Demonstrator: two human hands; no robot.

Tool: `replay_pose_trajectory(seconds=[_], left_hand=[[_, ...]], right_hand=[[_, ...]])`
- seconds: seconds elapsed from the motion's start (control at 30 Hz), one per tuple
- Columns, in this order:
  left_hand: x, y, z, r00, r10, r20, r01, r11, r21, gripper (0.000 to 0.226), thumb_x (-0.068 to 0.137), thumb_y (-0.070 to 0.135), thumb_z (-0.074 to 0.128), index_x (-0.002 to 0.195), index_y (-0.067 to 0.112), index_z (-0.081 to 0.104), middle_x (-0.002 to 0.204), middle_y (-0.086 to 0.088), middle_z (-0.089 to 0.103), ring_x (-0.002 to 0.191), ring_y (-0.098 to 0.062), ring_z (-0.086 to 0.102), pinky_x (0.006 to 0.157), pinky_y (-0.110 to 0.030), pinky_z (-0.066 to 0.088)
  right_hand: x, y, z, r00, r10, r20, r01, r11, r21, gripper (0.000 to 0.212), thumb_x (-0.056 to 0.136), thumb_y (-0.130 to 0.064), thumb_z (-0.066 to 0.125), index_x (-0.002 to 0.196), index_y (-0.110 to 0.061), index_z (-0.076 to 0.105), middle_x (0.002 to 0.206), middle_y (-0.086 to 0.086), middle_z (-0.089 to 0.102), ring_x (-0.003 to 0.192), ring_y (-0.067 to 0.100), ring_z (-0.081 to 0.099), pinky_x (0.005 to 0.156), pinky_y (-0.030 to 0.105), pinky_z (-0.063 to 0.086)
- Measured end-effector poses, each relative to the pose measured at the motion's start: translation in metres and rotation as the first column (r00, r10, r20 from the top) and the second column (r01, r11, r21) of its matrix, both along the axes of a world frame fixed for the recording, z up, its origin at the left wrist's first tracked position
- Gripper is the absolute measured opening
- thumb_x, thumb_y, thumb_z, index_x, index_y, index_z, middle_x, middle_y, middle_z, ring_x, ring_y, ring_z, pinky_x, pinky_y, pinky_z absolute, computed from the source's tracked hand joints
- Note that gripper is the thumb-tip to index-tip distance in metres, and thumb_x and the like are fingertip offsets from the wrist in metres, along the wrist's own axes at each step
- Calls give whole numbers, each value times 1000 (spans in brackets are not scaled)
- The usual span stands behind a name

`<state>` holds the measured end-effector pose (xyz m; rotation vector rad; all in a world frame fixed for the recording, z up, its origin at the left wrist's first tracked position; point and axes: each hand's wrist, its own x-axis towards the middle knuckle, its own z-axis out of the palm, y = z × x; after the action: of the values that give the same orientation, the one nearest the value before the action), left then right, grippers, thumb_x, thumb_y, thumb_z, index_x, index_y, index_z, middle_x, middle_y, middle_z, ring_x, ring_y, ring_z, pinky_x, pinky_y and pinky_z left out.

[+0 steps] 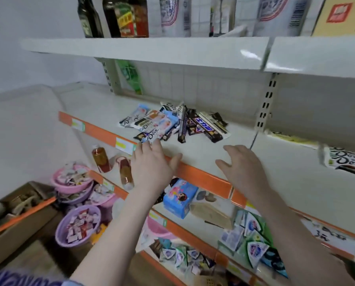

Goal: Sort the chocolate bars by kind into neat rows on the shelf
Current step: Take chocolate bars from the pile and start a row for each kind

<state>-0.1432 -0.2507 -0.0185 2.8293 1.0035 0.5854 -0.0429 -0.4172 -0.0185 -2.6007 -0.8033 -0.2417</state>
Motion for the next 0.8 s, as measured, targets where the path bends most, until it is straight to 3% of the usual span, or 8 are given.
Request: replay_pose_trajectory(seconds=[0.17, 0.33, 0.53, 0.63, 0.8], left_hand=[[46, 71, -5, 999, 10, -43, -9, 1000, 4, 84, 84, 68, 35, 143, 8, 30, 147, -21, 32, 140, -37, 20, 114, -45, 18], [82, 133, -8, 995, -11, -104, 11, 1000, -4, 89, 82, 73, 30, 144, 8, 29, 149, -20, 29, 140, -37, 19, 115, -46, 16], [114, 167, -3, 936, -165, -312, 145, 986, -85, 110, 69, 85, 31, 148, 9, 17, 152, -23, 20, 141, -40, 15, 115, -49, 13], [125, 176, 5, 903, -241, -356, 208, 970, -128, 117, 66, 85, 40, 147, 5, 13, 149, -24, 25, 137, -39, 26, 110, -47, 22], [134, 182, 17, 865, -301, -401, 273, 954, -128, 109, 67, 78, 54, 136, -2, 28, 135, -24, 41, 124, -37, 40, 97, -42, 37]], right_hand=[[36, 62, 0, 999, -28, -16, 28, 999, 32, 46, 90, -34, 49, 129, -9, 46, 125, 14, 52, 116, 29, 46, 97, 39, 36], [60, 120, 4, 994, -40, -100, 53, 991, 126, 41, 90, -32, 49, 124, -8, 51, 121, 16, 53, 114, 31, 47, 93, 38, 37], [72, 166, 0, 984, -86, -159, 100, 992, 79, 34, 91, -37, 48, 107, -8, 54, 102, 12, 58, 92, 28, 52, 73, 35, 39], [72, 180, 0, 971, -146, -191, 161, 985, 65, 26, 91, -38, 49, 88, -12, 48, 86, 9, 57, 77, 23, 49, 63, 30, 34], [71, 192, 1, 943, -237, -235, 275, 950, 145, 22, 86, -29, 55, 94, -9, 61, 83, 9, 64, 73, 24, 56, 58, 29, 37]])
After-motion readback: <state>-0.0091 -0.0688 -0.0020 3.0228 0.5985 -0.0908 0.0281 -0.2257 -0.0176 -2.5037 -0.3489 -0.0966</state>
